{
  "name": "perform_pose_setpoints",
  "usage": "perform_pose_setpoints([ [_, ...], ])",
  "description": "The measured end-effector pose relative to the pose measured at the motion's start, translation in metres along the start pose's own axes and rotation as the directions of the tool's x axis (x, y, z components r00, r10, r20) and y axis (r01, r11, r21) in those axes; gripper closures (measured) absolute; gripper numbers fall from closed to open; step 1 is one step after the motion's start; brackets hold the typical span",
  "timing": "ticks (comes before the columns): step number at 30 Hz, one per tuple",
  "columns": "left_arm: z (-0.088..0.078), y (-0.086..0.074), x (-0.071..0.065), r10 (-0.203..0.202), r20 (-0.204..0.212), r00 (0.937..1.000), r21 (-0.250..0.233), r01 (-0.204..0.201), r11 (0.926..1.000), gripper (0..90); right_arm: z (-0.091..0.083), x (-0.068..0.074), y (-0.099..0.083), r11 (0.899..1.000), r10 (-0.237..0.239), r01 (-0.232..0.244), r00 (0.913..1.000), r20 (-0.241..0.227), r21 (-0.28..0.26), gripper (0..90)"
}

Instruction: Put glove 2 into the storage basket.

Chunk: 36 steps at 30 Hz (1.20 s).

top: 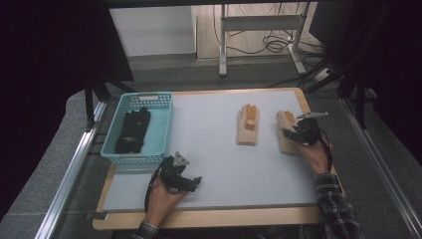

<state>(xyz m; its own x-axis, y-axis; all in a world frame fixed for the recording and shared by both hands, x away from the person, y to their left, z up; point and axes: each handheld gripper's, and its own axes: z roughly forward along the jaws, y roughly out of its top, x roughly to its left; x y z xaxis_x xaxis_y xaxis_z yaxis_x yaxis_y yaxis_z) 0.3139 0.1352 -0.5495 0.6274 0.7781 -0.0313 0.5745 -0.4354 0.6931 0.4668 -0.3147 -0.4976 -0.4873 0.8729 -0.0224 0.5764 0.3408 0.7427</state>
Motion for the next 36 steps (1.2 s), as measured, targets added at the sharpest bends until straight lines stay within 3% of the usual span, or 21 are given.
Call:
perform_pose_setpoints([
  [12,0.0,0.0,0.0,0.0,0.0,1.0,0.0,0.0,1.0,0.8,-0.043,0.035,0.003,0.996,-0.055,0.051,0.9967,-0.06,-0.07,58.8],
  [13,0.0,0.0,0.0,0.0,0.0,1.0,0.0,0.0,1.0,0.8,-0.05,0.046,0.003,0.995,-0.068,0.061,0.9944,-0.081,-0.084,58.6],
  [16,0.0,0.0,0.0,0.0,0.0,1.0,0.0,0.0,1.0,0.8,-0.055,0.059,0.0,0.993,-0.082,0.072,0.9913,-0.103,-0.096,58.5],
  [17,0.0,0.0,0.0,0.0,0.0,1.0,0.0,0.0,1.0,0.8,-0.058,0.074,-0.002,0.99,-0.109,0.097,0.9866,-0.122,-0.098,58.4],
  [18,0.0,0.0,0.0,0.0,0.0,1.0,0.0,0.0,1.0,0.8,-0.058,0.074,-0.002,0.99,-0.109,0.097,0.9866,-0.122,-0.098,58.4],
  [19,0.0,0.0,0.0,0.001,0.0,1.0,0.0,-0.001,1.0,0.8,-0.06,0.088,-0.005,0.989,-0.128,0.116,0.9822,-0.137,-0.092,58.2],
  [21,0.0,0.0,0.0,0.001,0.0,1.0,0.0,-0.001,1.0,0.8,-0.06,0.093,-0.005,0.988,-0.136,0.124,0.9801,-0.144,-0.093,58.2],
  [23,0.0,0.0,0.0,0.001,0.0,1.0,0.0,-0.001,1.0,0.8,-0.062,0.114,-0.008,0.984,-0.159,0.143,0.9706,-0.18,-0.102,57.7],
  [26,0.0,0.0,0.0,-0.001,-0.001,1.0,-0.002,0.001,1.0,0.9,-0.063,0.126,-0.009,0.983,-0.169,0.149,0.9653,-0.199,-0.111,57.5],
  [28,0.0,0.0,0.0,-0.001,-0.001,1.0,-0.003,0.001,1.0,0.9,-0.062,0.149,-0.014,0.979,-0.191,0.168,0.9538,-0.232,-0.116,57.4],
  [31,0.0,0.0,0.0,-0.001,-0.001,1.0,-0.003,0.001,1.0,0.9,-0.06,0.16,-0.017,0.977,-0.202,0.179,0.9496,-0.24,-0.113,57.4],
  [34,0.0,0.0,0.0,0.002,0.0,1.0,-0.001,-0.002,1.0,0.9,-0.047,0.184,-0.024,0.973,-0.229,0.213,0.941,-0.249,-0.091,57.0],
  [36,0.0,0.0,0.0,0.003,-0.001,1.0,0.0,-0.003,1.0,0.9,-0.045,0.187,-0.026,0.973,-0.23,0.215,0.94,-0.251,-0.086,56.9],
])
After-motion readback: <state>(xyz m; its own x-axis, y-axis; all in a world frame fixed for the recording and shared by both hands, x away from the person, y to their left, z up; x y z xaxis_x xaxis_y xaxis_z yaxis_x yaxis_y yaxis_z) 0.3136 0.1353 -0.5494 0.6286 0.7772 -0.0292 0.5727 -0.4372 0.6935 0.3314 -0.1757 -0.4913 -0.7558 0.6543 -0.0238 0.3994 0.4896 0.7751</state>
